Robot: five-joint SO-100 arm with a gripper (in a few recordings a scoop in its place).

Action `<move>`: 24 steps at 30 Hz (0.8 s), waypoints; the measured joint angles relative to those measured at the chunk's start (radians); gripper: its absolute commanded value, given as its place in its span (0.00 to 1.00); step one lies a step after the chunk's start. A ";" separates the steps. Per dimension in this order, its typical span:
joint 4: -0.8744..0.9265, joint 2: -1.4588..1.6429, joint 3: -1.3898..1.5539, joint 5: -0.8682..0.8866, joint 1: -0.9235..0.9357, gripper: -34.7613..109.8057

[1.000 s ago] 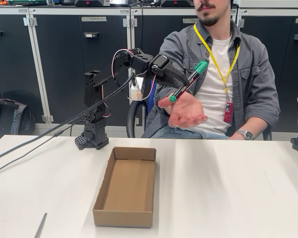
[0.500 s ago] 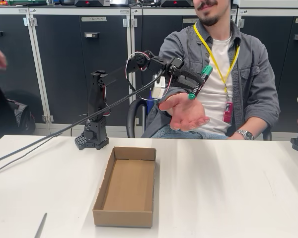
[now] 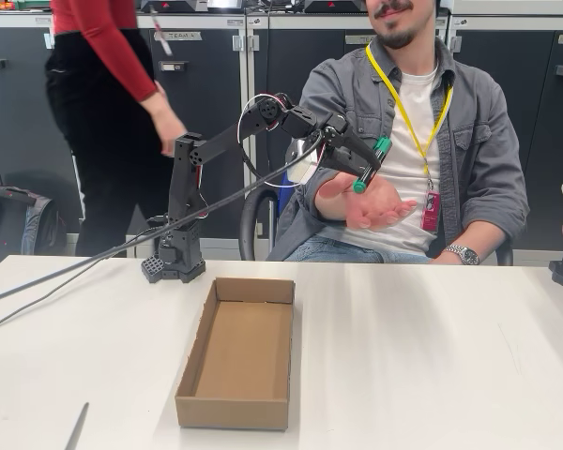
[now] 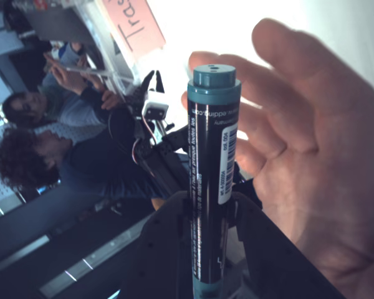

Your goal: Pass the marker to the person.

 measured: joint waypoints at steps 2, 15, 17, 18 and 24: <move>-0.006 0.008 0.037 0.012 0.028 0.21; -0.011 0.020 0.063 0.021 0.051 0.21; -0.011 0.020 0.063 0.023 0.051 0.21; -0.011 0.020 0.063 0.023 0.051 0.21; -0.011 0.020 0.069 0.023 0.051 0.21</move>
